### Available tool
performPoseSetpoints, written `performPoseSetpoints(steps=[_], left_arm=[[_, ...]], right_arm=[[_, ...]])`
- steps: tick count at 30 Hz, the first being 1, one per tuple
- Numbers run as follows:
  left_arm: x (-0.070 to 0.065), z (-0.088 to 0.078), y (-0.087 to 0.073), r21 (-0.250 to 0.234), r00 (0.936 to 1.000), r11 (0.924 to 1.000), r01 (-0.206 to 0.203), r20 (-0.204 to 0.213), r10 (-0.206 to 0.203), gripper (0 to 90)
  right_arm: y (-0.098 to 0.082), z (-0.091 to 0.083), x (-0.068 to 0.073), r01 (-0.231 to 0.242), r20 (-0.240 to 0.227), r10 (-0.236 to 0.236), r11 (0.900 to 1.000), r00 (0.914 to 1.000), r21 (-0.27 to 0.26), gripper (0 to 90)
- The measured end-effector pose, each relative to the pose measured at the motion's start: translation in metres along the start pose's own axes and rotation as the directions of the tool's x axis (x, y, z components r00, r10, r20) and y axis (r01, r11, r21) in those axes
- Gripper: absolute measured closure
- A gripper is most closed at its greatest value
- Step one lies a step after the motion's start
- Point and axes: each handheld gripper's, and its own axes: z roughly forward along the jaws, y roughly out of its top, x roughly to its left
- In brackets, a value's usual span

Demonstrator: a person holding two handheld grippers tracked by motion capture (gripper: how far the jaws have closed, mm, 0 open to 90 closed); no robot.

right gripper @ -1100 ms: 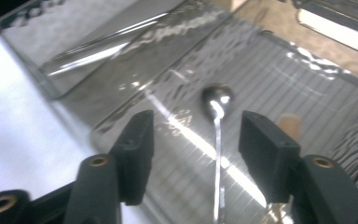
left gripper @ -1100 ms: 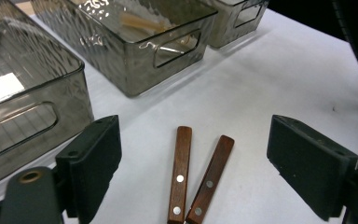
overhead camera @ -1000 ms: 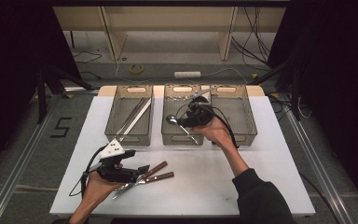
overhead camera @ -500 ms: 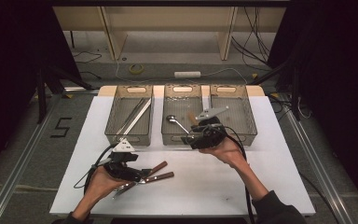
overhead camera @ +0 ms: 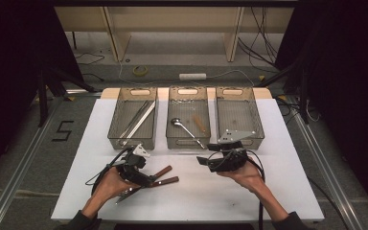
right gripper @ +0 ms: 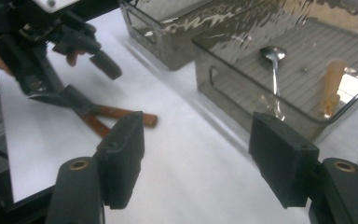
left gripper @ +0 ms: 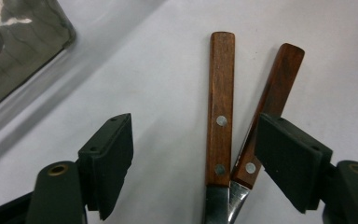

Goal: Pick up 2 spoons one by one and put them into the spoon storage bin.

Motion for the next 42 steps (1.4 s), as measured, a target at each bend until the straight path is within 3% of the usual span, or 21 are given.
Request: performPoseSetpoints(steps=[7,12,14,16,18,27,35,42], left_arm=[[-0.002,0.007,0.002,0.051,0.9994,0.9981,-0.034,-0.004,0.034,30.6],[-0.001,0.009,0.003,0.047,0.9996,0.9986,-0.026,-0.005,0.027,30.7],[0.001,0.012,0.003,0.071,0.9988,0.9969,-0.034,-0.033,0.036,32.6],[0.003,0.015,0.003,0.089,0.9996,0.9958,-0.02,-0.018,0.022,34.9],[0.002,0.015,0.003,0.1,0.999,0.9943,-0.037,-0.02,0.04,34.8],[-0.001,0.016,0.004,0.111,0.9974,0.9922,-0.056,-0.039,0.061,35.4],[-0.008,0.012,0.005,0.128,0.9931,0.9851,-0.115,-0.008,0.117,57.6],[-0.01,0.011,0.004,0.124,0.9921,0.9844,-0.125,0.025,0.123,73.5]], right_arm=[[-0.01,0.001,0.003,-0.005,-0.006,0.006,1.0,1.0,0.023,36.9],[-0.01,0.0,0.007,-0.001,-0.019,0.001,1.0,0.9998,0.021,37.2],[-0.01,0.001,0.008,0.007,-0.02,-0.006,1.0,0.9998,0.02,37.4],[-0.01,0.001,0.009,0.01,-0.026,-0.01,1.0,0.9996,0.019,37.5],[-0.01,0.0,0.009,0.006,-0.028,-0.006,1.0,0.9996,0.017,37.6],[-0.011,-0.002,0.007,0.004,-0.023,-0.004,1.0,0.9997,0.019,37.7],[-0.011,-0.003,0.007,0.005,-0.015,-0.005,1.0,0.9999,0.018,38.6],[-0.011,-0.003,0.007,0.01,-0.017,-0.01,1.0,0.9998,0.015,39.6]])
